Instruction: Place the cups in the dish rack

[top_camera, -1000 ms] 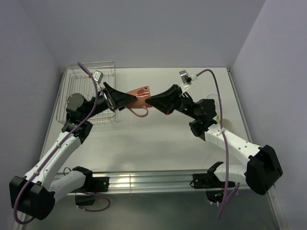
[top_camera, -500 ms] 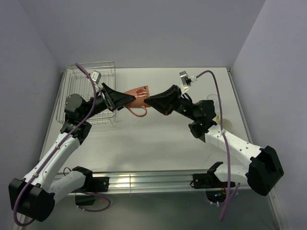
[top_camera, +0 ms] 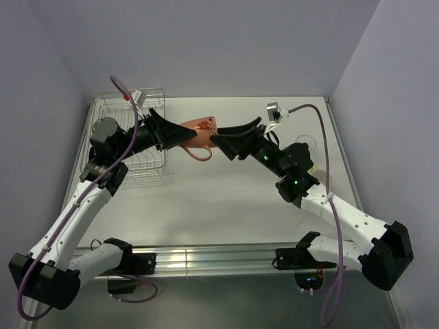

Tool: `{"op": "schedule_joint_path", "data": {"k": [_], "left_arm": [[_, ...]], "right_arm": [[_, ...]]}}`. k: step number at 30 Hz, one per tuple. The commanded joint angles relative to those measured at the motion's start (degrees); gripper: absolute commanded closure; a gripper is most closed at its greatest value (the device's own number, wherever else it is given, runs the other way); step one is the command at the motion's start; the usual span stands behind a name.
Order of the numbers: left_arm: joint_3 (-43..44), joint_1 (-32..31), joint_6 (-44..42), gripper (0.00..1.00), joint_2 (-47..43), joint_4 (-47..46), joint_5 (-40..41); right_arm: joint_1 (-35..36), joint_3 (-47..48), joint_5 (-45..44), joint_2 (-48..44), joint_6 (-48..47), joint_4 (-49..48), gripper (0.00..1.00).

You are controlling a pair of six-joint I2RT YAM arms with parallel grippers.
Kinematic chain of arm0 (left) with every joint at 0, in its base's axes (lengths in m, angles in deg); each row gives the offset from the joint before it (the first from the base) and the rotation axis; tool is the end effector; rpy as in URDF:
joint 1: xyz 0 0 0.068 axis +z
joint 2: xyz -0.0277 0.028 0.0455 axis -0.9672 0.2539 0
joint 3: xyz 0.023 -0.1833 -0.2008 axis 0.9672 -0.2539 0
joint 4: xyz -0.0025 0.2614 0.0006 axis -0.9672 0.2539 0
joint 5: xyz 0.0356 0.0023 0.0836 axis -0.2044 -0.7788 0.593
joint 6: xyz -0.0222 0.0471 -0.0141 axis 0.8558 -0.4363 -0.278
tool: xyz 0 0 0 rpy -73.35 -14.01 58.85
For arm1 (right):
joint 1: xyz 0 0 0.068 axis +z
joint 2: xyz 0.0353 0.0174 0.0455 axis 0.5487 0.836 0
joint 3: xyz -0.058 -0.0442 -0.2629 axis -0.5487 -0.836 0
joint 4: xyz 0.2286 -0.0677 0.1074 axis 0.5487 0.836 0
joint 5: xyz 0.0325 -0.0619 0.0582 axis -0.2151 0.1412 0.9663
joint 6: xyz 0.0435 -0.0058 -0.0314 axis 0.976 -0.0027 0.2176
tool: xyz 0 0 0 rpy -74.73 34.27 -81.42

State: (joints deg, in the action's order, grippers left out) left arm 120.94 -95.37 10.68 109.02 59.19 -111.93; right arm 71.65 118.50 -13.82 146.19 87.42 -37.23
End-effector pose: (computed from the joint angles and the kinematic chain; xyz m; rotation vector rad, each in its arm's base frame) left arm 0.2102 -0.1022 0.4048 0.0496 1.7461 -1.6549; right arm 0.1843 0.1604 0.3791 -0.2879 1.2529 1.3887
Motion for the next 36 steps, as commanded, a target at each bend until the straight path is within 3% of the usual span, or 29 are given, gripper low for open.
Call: {"op": "schedule_joint_path", "data": {"k": [1, 7, 12, 15, 16, 20, 28, 31, 36], "left_arm": [[5.82, 2.14, -2.13, 1.0, -0.1, -1.78, 0.03], [9.69, 10.4, -4.76, 1.0, 3.51, 2.09, -0.41], [16.98, 17.52, -11.0, 1.0, 10.62, 12.71, 4.41], [26.37, 19.11, -18.73, 1.0, 16.42, 23.58, 16.86], [31.53, 19.2, -22.49, 1.0, 19.91, 25.98, 25.69], [44.39, 19.81, -28.06, 1.0, 31.43, 33.38, 41.72], [81.39, 20.25, -34.12, 1.0, 62.7, 51.38, 60.22], [85.1, 22.53, -35.53, 1.0, 67.22, 51.58, 63.91], [80.46, 23.85, -37.81, 1.0, 68.46, 48.68, 67.61]], "right_arm": [[-0.14, 2.62, -7.68, -2.64, -2.67, 6.86, 0.32], [-0.31, 4.46, -15.07, -4.32, -3.2, 14.41, 0.3], [-0.75, 8.15, -18.24, -3.36, -3.73, 20.92, 0.3], [-0.66, 11.39, -21.13, -1.51, -5.04, 26.54, 0.3], [-0.58, 12.46, -21.92, -0.12, -5.83, 29.52, 0.3], [-0.66, 16.77, -22.37, 3.76, -7.68, 35.16, 0.3], [-1.1, 22.83, -22.37, 11.48, -10.49, 40.26, 0.3], [-1.28, 24.5, -20.53, 14.04, -11.11, 40.27, 0.32], [-1.37, 25.47, -20.17, 17.21, -12.17, 41.59, 0.33]]}}
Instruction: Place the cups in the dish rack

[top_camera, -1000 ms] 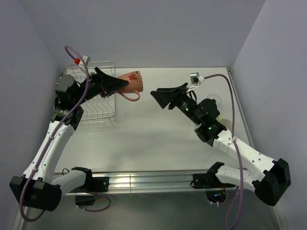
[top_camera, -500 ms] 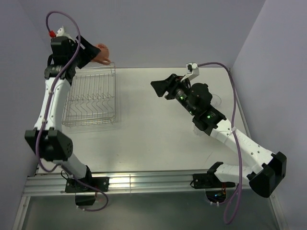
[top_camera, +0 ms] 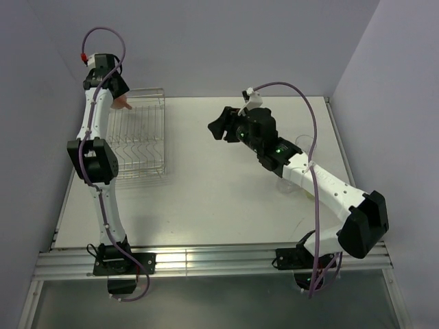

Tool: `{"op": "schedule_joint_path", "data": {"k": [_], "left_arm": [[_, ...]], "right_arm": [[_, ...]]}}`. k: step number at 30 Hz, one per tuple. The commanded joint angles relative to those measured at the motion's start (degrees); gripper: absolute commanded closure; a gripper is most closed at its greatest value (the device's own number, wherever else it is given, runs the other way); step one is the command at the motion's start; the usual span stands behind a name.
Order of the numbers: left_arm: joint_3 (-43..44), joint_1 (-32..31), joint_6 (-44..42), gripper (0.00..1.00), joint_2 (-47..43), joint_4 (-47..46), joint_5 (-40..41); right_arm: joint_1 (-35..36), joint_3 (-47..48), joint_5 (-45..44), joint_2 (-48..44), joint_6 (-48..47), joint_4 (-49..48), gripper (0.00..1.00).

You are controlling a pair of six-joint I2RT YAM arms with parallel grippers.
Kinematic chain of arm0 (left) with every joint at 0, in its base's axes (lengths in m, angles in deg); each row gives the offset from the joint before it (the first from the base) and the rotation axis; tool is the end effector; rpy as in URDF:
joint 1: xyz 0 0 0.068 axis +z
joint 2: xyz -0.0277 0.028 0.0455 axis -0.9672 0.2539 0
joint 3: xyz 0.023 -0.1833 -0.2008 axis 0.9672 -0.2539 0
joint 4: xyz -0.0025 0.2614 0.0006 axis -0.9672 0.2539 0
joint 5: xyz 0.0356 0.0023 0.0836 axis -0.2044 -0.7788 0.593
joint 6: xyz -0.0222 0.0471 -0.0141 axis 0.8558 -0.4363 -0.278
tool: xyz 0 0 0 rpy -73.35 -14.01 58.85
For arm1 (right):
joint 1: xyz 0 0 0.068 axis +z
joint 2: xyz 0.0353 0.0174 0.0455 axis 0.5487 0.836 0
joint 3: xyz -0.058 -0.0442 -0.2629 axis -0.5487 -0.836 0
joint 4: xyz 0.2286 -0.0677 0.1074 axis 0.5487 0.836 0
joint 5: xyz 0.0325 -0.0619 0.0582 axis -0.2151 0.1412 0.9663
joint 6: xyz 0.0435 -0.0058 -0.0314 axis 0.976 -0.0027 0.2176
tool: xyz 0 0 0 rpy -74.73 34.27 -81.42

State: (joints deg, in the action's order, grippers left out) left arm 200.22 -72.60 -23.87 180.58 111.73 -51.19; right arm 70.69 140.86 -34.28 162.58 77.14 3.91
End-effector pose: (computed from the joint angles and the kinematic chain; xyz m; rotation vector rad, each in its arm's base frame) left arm 0.5141 0.0356 0.3309 -0.7641 2.0665 0.1107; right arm 0.2580 0.1959 0.3665 -0.0840 1.8310 0.8203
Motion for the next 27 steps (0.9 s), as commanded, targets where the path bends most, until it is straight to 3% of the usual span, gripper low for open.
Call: {"op": "schedule_joint_path", "data": {"k": [1, 9, 27], "left_arm": [[0.83, 1.08, -3.52, 1.0, -2.49, -3.86, 8.62], [-0.67, 1.69, -6.52, 1.0, 0.33, -5.01, 11.27], [0.47, 4.59, -5.02, 0.99, 5.95, -5.97, 6.35]], "right_arm": [[-0.41, 3.29, 0.46, 1.86, -2.07, 0.45, 0.33], [-0.49, 4.87, 3.19, 6.09, -2.16, 0.19, 0.36], [-0.49, 4.87, 3.27, 7.41, -3.12, 0.54, 0.38]]}}
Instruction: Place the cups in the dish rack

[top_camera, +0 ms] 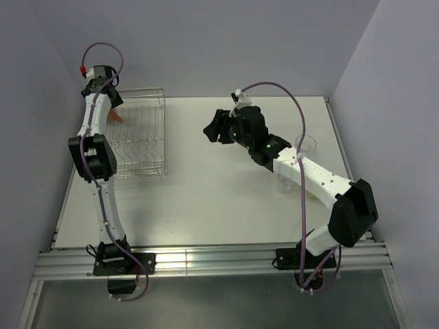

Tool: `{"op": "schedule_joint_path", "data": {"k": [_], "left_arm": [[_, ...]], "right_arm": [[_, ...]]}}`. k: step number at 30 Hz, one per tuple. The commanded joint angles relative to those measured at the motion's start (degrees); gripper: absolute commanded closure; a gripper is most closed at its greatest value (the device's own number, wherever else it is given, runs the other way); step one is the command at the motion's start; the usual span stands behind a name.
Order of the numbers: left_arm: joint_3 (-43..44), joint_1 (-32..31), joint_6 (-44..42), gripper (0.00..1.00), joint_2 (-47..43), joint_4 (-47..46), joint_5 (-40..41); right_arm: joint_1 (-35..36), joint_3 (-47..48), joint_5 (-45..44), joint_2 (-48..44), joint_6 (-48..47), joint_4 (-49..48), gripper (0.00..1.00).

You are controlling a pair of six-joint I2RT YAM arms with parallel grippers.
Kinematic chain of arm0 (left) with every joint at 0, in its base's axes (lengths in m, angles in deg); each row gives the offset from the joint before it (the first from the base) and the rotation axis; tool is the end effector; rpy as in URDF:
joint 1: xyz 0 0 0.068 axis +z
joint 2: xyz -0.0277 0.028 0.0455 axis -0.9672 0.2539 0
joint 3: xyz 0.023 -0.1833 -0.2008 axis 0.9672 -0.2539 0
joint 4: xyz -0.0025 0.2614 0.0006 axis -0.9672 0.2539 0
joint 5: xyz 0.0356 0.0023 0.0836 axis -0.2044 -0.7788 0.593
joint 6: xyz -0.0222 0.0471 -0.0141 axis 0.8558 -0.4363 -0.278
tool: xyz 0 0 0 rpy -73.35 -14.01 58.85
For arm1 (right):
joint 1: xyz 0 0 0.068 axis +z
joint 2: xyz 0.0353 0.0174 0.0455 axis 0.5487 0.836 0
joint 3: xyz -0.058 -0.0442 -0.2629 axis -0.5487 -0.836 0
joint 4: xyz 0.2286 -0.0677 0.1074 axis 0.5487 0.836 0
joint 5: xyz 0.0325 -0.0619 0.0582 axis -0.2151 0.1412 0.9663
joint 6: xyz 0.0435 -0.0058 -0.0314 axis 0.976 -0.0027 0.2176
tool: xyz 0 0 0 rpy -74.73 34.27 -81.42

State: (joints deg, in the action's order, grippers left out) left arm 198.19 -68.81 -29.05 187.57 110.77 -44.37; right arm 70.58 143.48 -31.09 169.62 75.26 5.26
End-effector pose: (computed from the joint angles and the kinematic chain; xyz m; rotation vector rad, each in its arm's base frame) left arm 0.5321 0.0759 0.2600 -0.7998 2.1719 0.3770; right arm 0.2810 0.2151 0.3412 -0.1619 1.9327 0.8037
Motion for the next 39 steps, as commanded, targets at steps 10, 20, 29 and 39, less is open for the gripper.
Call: {"op": "schedule_joint_path", "data": {"k": [10, 20, 29, 39], "left_arm": [[1.36, 1.25, 0.95, 0.84, 1.42, -6.06, -4.6], [0.66, 1.52, 1.3, 0.6, 1.77, -6.77, -5.39], [-0.31, 1.6, 1.48, 0.23, 1.69, -7.12, -5.39], [-1.63, 1.52, 1.56, 0.14, 1.25, -8.0, -6.09]], "right_arm": [[-0.38, 2.51, 0.96, 0.55, -1.16, -0.55, 0.38], [-0.3, 2.6, 1.49, 1.16, -1.07, -0.73, 0.38], [-0.3, 2.78, 1.84, 1.6, -1.16, -0.73, 0.38], [-0.38, 2.78, 2.28, 1.87, -1.07, -0.9, 0.38]]}}
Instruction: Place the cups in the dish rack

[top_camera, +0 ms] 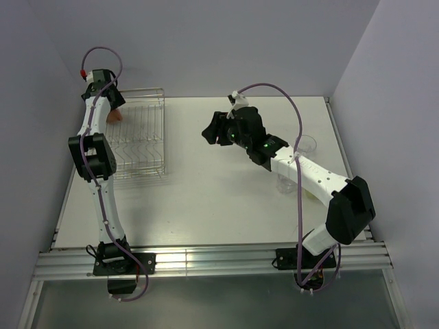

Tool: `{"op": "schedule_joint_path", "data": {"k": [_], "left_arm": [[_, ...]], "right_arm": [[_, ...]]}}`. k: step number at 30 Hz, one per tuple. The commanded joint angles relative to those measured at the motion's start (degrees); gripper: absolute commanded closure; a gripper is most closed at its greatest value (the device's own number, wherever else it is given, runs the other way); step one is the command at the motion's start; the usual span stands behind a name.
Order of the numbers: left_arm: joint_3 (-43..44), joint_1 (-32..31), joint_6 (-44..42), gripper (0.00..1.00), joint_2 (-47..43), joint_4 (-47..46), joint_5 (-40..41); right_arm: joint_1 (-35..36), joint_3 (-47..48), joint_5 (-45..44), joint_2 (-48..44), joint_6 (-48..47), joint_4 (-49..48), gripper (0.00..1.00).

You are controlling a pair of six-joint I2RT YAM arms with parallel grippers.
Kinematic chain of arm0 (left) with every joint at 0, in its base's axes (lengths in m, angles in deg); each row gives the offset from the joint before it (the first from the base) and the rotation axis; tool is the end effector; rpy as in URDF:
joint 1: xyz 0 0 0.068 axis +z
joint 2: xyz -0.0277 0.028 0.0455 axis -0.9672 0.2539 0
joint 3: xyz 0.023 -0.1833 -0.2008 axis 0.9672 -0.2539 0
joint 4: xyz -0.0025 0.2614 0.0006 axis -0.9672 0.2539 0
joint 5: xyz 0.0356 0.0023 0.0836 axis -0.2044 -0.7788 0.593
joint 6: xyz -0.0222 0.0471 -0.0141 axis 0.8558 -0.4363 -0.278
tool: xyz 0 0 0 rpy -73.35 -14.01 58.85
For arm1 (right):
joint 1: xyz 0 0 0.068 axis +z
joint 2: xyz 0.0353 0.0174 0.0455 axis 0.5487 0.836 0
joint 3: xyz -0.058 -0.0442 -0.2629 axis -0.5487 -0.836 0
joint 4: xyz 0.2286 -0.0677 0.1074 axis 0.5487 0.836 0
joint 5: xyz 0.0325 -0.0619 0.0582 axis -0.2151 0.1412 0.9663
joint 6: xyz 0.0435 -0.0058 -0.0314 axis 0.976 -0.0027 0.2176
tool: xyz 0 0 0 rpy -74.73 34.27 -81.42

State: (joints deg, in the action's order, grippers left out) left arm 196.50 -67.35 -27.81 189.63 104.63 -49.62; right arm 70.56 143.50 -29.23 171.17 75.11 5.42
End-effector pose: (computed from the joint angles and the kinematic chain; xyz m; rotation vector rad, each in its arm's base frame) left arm 0.5431 0.0882 0.2387 -0.8130 2.1480 0.2602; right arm 0.2851 0.2195 0.3319 -0.1897 1.9657 0.8190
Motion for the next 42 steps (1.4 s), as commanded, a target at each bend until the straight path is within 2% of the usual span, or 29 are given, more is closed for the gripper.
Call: {"op": "schedule_joint_path", "data": {"k": [1, 17, 18, 19, 27, 35, 42], "left_arm": [[-0.03, 0.05, 0.41, 0.13, -0.89, -1.94, -0.76], [-2.31, 0.14, 1.55, 0.12, -7.48, -2.65, -1.37], [-2.92, -0.03, 1.72, 0.1, -8.62, -3.0, -1.46], [-3.45, 0.05, 1.9, 0.01, -9.24, -3.26, -1.2], [-5.83, -0.47, 4.45, 0.01, -14.69, -1.07, -1.2], [-15.31, -5.04, 7.52, 0.01, -28.55, -0.1, -1.72], [-21.38, -16.27, 5.95, 0.01, -41.49, 3.15, -9.1]], "right_arm": [[-0.36, 2.67, 0.51, 0.23, -1.0, -1.06, 0.38], [-0.36, 3.28, -0.02, -0.74, -1.18, -0.53, 0.38], [-0.28, 3.28, -0.1, -0.83, -1.18, -0.62, 0.38], [-0.36, 3.28, -0.19, -0.83, -1.18, -0.62, 0.38], [-0.36, 3.46, -2.92, -2.76, -1.18, 2.53, 0.38], [-0.36, 3.02, -17.93, -9.7, 0.49, 13.34, 0.38], [-1.24, 0.66, -30.06, -17.08, 3.56, 27.92, 0.36]]}}
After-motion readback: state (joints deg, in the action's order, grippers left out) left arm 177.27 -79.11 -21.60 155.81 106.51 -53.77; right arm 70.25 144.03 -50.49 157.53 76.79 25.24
